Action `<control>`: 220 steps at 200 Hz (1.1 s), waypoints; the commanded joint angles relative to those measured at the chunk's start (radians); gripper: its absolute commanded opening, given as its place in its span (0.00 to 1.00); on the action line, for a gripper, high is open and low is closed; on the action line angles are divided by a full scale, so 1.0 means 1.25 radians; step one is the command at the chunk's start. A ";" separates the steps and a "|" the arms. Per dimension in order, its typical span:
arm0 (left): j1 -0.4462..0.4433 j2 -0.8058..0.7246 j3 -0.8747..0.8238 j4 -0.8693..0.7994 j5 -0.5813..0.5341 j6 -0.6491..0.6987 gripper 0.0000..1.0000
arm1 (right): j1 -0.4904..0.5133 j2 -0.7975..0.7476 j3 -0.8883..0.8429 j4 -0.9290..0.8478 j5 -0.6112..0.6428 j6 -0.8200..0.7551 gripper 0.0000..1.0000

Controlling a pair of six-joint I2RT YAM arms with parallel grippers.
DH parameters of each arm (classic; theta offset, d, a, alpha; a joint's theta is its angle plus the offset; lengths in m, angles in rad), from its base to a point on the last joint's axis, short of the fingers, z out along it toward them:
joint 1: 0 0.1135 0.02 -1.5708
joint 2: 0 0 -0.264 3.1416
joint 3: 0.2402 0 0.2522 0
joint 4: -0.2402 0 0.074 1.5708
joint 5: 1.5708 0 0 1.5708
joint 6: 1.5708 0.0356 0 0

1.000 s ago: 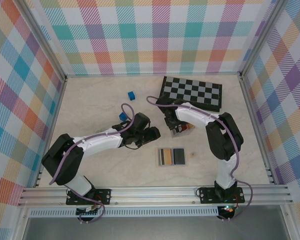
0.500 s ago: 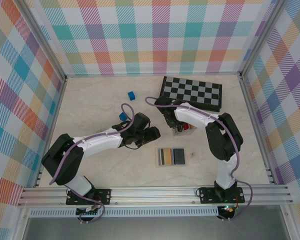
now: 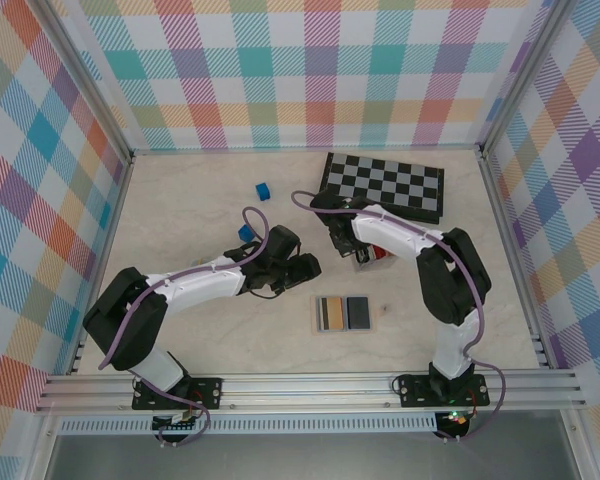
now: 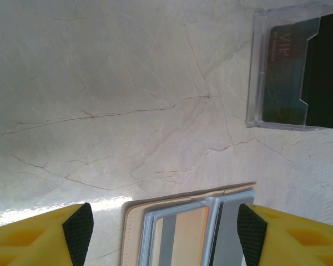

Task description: Put the credit cards into the card holder

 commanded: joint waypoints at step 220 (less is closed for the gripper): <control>-0.072 0.061 -0.058 0.039 0.126 -0.001 0.68 | -0.077 -0.589 -0.618 0.184 -0.438 0.332 0.02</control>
